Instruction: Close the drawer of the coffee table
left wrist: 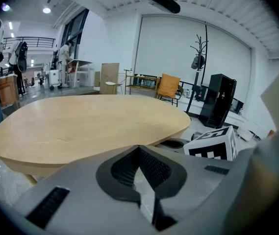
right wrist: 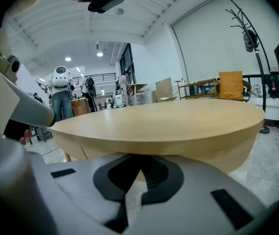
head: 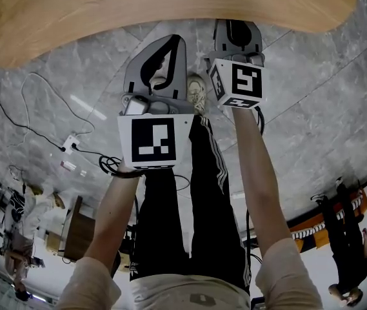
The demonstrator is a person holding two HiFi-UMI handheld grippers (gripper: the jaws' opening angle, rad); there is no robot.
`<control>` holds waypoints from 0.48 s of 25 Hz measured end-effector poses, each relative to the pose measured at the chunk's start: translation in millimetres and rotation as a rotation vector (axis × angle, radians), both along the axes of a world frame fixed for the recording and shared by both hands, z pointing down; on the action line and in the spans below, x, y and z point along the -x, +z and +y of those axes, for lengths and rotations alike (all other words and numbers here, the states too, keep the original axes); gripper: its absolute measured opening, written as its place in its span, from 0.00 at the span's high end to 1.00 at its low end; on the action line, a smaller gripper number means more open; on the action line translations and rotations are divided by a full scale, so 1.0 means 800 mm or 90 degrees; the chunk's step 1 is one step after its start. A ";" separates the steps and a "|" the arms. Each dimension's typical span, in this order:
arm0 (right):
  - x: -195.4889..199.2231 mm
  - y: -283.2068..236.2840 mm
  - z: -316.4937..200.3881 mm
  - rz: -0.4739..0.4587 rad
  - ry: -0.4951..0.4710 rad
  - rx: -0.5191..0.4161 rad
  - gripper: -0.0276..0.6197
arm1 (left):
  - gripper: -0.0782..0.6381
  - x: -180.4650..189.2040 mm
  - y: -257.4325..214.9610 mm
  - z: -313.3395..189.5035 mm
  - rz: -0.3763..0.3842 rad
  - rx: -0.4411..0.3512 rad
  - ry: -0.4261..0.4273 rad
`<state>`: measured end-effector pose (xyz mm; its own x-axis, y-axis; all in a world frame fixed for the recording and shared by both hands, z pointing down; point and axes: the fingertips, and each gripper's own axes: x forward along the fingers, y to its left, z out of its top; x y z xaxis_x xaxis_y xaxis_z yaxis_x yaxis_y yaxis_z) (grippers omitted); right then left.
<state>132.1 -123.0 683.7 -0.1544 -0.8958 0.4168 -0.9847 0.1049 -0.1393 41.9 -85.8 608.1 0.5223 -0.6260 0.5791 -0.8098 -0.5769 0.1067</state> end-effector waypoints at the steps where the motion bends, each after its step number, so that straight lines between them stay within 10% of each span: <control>1: 0.001 0.001 -0.001 -0.001 -0.002 0.009 0.95 | 0.88 0.000 -0.002 -0.003 0.002 0.000 -0.005; 12: -0.021 0.009 0.021 0.062 -0.034 0.152 0.95 | 0.88 0.024 -0.039 -0.005 -0.004 0.007 -0.033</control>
